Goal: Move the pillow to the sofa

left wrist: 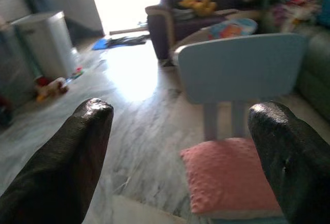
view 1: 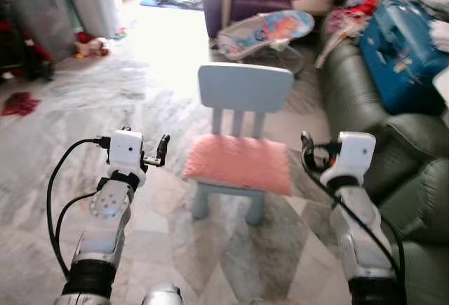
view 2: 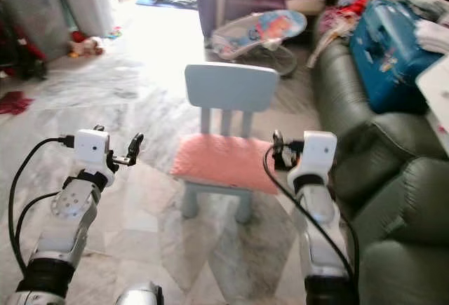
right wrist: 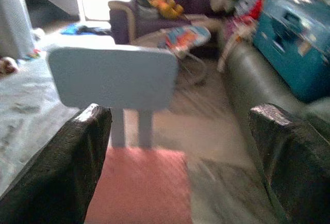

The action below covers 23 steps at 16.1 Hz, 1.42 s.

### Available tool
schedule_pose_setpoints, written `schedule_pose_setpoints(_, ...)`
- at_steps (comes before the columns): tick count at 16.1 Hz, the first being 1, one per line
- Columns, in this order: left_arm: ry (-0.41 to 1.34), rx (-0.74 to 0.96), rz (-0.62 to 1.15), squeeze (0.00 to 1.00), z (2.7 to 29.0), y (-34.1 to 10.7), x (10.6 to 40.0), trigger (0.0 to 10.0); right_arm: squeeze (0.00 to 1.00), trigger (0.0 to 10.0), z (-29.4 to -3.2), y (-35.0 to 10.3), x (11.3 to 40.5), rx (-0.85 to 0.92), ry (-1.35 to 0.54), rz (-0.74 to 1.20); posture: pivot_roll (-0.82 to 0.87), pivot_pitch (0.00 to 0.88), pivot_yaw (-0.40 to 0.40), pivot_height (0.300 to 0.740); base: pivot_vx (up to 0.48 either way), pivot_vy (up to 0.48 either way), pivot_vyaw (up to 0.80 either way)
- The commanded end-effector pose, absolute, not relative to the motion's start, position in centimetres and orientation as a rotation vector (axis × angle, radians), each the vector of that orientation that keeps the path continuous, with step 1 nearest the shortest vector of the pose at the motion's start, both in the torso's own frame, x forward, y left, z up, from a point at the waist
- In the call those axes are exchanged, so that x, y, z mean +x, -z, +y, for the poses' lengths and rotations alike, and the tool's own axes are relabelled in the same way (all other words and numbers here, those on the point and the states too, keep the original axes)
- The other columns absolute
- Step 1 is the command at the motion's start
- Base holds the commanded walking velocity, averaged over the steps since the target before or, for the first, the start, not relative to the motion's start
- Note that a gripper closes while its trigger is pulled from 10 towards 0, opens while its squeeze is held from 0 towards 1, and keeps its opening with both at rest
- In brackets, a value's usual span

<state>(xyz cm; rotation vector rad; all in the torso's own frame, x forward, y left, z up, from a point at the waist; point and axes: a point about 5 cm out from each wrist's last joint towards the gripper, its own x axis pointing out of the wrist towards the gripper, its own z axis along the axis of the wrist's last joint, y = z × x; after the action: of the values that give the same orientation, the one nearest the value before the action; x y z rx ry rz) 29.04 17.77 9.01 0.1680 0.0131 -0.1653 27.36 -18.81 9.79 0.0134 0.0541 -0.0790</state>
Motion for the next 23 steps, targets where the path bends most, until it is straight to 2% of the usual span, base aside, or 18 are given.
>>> schedule_pose_setpoints(1,0.222,0.207,-0.019,0.00,17.0,-9.6,29.0,10.0,0.00,10.0,-18.6,-9.7,27.4,0.018,0.077,0.060,-0.02,0.000,-0.066,0.740,0.000,0.000,-0.80)
schedule_pose_setpoints(5,0.163,0.138,0.027,0.00,18.1,-9.3,28.3,10.0,0.00,10.0,-17.7,-9.3,27.7,0.033,0.067,0.075,-0.01,0.000,-0.056,0.740,0.000,0.000,-0.74)
schedule_pose_setpoints(11,0.220,0.080,0.040,0.00,18.0,-9.5,27.2,10.0,0.00,10.0,-16.9,-8.4,26.9,0.058,0.067,0.109,0.00,0.000,-0.055,0.740,0.000,0.000,0.00)
schedule_pose_setpoints(15,0.231,0.077,0.060,0.00,17.6,-9.2,26.6,10.0,0.00,10.0,-17.0,-8.4,26.4,0.057,0.063,0.110,-0.01,0.000,-0.054,0.740,0.283,0.000,-0.66)
schedule_pose_setpoints(23,0.236,0.075,0.064,0.00,17.3,-9.4,26.9,10.0,0.00,10.0,-16.5,-8.8,27.0,0.031,0.021,0.102,-0.01,0.000,-0.054,0.740,0.348,0.000,0.00)
